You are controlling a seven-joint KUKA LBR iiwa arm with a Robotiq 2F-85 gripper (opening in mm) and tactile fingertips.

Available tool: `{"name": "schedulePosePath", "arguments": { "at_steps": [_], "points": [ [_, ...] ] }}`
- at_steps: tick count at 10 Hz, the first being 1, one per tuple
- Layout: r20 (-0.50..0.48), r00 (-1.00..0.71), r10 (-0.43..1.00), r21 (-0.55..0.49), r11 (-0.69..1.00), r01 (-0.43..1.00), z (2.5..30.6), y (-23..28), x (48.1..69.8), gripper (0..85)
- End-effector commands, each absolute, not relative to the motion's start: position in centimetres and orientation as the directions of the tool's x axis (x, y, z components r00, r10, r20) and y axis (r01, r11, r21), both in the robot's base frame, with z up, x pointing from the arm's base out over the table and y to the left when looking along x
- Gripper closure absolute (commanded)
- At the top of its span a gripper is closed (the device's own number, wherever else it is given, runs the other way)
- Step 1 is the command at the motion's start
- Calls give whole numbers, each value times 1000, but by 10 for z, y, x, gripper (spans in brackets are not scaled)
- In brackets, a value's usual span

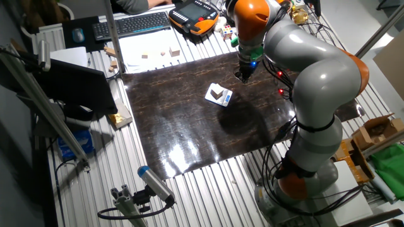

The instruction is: Remove the object from the scale

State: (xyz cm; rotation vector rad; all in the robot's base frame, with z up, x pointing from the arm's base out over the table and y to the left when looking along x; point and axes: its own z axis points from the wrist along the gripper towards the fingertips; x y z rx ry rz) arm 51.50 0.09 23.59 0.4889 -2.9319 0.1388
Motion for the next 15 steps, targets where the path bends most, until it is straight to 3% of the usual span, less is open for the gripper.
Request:
{"name": "schedulePosePath", "arguments": {
  "at_steps": [1,10,15],
  "points": [
    [178,-933,-314,-64,942,-329,236,1,515,840],
    [171,-934,-314,-63,943,-328,236,1,515,843],
    [109,-952,-287,-23,957,-291,236,1,515,843]
  ]
}}
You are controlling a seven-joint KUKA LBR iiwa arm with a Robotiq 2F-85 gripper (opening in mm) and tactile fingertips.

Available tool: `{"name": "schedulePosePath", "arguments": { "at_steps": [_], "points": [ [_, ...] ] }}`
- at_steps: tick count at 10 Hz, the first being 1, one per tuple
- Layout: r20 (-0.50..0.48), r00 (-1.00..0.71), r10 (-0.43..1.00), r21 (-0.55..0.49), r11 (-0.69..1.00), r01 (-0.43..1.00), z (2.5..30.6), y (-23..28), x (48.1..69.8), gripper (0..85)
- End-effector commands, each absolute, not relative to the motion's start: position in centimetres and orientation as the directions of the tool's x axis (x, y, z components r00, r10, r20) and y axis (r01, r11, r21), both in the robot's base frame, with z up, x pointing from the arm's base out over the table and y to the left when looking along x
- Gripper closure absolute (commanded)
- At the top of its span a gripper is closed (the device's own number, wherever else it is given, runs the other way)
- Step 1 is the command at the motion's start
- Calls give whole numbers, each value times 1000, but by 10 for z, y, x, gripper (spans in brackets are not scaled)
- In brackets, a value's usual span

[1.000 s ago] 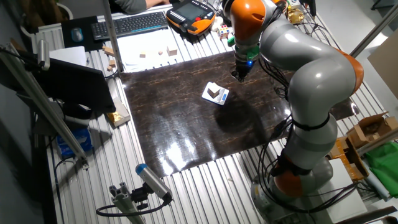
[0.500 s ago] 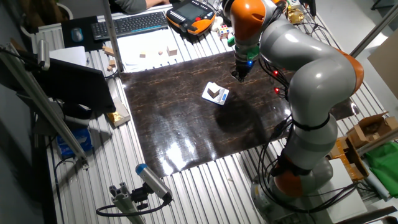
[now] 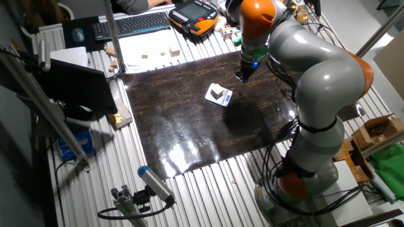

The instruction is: Remove the object from the scale

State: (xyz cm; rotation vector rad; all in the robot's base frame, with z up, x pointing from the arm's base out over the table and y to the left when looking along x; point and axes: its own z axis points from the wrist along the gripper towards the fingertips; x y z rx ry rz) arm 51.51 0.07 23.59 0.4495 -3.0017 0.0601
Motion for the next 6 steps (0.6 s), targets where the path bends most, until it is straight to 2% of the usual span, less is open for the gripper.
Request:
{"name": "schedulePosePath", "arguments": {
  "at_steps": [1,5,6],
  "points": [
    [95,-944,-315,-9,948,-317,236,1,515,843],
    [99,-927,-362,-14,931,-365,236,1,515,843],
    [97,-927,-362,-10,931,-365,236,1,515,783]
  ]
}}
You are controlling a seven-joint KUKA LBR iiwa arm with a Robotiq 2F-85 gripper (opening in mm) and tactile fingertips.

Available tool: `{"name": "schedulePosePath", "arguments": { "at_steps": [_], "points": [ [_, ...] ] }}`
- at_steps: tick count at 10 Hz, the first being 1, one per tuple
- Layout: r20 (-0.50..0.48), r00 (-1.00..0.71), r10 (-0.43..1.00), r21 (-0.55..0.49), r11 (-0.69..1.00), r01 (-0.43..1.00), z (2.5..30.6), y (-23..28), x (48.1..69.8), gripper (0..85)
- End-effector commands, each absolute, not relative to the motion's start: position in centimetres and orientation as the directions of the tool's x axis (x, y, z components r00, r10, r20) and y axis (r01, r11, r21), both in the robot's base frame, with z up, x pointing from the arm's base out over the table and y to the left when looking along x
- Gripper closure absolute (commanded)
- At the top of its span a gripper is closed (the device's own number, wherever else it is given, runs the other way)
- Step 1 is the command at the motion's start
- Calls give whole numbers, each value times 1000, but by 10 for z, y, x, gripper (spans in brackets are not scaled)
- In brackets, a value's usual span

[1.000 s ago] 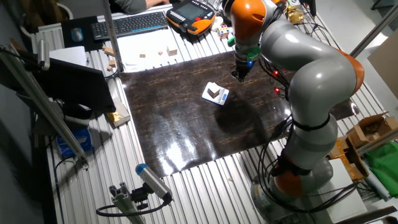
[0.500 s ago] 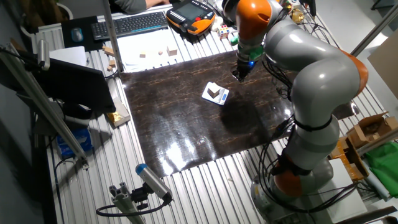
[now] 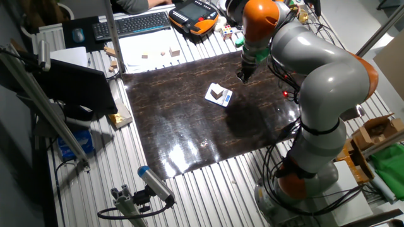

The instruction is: Remove the object from the scale

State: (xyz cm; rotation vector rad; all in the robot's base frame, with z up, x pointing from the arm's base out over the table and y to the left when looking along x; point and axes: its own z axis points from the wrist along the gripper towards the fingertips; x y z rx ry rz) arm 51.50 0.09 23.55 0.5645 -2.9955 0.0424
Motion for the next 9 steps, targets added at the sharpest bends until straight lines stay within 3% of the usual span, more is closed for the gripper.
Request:
{"name": "schedulePosePath", "arguments": {
  "at_steps": [1,4,6,9],
  "points": [
    [84,-933,-350,-8,936,-352,236,6,519,637],
    [72,-940,-332,-67,939,-337,233,42,541,210],
    [80,-930,-359,-59,929,-364,218,57,558,120],
    [89,-920,-381,-61,920,-387,185,70,575,93]
  ]
}}
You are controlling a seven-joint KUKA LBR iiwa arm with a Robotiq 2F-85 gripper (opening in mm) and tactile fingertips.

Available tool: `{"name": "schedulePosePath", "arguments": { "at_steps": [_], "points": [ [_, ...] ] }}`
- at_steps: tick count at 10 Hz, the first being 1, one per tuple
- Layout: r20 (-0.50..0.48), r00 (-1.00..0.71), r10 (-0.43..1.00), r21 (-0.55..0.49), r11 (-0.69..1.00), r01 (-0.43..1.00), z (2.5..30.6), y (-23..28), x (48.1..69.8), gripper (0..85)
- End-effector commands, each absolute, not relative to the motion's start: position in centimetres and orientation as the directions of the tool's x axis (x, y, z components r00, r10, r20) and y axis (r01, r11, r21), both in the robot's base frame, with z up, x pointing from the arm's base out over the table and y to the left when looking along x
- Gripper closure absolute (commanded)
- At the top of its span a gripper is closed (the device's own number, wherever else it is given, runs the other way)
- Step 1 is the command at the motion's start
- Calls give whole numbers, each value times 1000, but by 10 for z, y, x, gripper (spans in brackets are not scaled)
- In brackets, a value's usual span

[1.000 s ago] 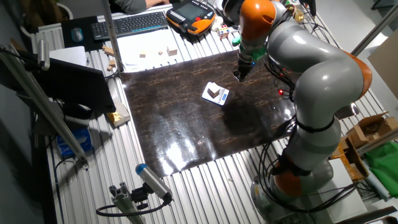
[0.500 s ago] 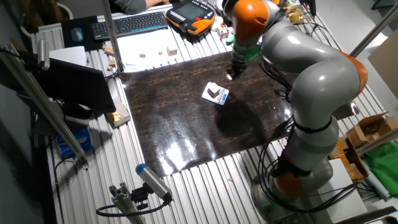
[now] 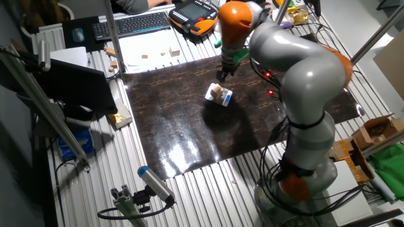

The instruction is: Remove the object from the scale

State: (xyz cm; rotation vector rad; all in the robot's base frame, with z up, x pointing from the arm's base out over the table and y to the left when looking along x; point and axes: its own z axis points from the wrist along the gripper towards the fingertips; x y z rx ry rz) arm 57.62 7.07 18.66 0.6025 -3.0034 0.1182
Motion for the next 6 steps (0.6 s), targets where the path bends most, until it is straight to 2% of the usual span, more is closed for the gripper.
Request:
{"name": "schedulePosePath", "arguments": {
  "at_steps": [1,3,6],
  "points": [
    [89,-919,-384,-62,919,-389,173,72,580,93],
    [83,-919,-384,-60,919,-390,141,79,585,80],
    [63,-919,-389,-25,920,-391,110,83,586,67]
  ]
}}
